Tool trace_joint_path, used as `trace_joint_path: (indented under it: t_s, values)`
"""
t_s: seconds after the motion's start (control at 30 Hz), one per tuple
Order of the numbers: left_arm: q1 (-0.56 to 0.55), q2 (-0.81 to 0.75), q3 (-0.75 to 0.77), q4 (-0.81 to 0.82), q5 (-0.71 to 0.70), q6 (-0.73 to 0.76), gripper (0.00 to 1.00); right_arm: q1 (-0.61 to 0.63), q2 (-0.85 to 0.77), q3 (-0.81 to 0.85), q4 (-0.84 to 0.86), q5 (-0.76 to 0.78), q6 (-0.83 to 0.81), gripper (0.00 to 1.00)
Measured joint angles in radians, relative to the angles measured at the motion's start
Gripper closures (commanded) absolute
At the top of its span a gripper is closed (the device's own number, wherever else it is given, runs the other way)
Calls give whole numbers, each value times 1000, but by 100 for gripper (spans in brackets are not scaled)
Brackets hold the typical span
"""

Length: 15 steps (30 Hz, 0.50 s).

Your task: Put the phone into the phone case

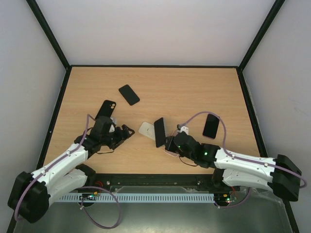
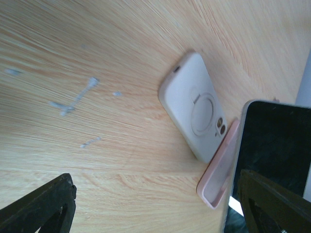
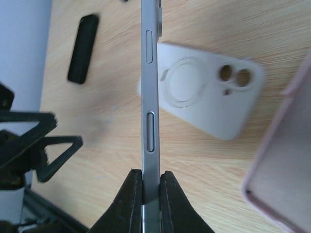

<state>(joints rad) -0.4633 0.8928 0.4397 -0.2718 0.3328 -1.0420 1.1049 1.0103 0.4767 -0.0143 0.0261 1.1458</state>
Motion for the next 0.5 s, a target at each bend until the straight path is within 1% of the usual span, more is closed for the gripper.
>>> trace_joint_path:
  t_s: [0.13, 0.27, 0.37, 0.5]
  values:
    - [-86, 73, -4, 109, 10, 6, 10, 0, -97, -21, -146, 100, 64, 98]
    - [-160, 150, -27, 240, 28, -10, 9, 0, -137, -23, -262, 177, 118, 98]
    - [-203, 252, -31, 340, 58, -24, 8, 0, -146, -34, -303, 208, 149, 98]
    - [-248, 347, -28, 424, 69, -32, 8, 0, -137, -47, -338, 222, 178, 98]
